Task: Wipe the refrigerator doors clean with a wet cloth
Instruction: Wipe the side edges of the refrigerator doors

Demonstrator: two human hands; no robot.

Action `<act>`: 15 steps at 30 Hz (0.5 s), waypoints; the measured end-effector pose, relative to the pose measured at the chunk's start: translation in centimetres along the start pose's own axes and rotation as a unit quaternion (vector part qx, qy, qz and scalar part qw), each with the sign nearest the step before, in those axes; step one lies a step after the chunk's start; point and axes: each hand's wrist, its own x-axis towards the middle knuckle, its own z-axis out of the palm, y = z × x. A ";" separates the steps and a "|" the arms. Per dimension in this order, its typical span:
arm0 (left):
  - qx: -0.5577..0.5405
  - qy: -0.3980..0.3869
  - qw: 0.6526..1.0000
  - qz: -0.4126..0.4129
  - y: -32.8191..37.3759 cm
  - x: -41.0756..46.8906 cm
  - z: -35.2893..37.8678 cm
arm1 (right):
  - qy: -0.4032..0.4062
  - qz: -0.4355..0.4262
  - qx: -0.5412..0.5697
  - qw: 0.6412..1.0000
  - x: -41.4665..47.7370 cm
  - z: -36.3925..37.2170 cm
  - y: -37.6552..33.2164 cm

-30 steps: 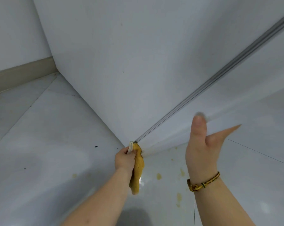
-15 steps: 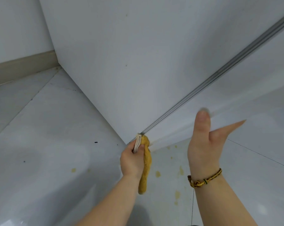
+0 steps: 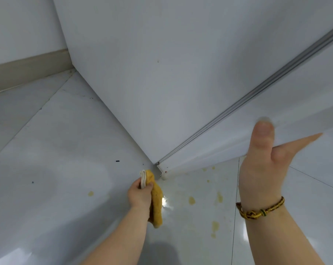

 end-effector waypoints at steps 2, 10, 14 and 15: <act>0.007 -0.035 0.999 -0.016 0.1 0.8 1.1 | 0.010 0.003 0.008 1.000 0.1 0.1 0.1; 0.078 -0.096 0.991 0.047 1.8 0.3 2.5 | 0.002 -0.002 0.014 1.000 -0.1 0.3 0.0; 0.085 -0.122 0.986 0.078 2.6 -0.8 1.8 | 0.015 0.023 0.014 1.000 -0.3 0.3 -0.3; 0.111 -0.118 0.983 0.086 2.6 -0.5 1.8 | 0.020 0.028 0.018 0.999 -0.1 0.4 -0.2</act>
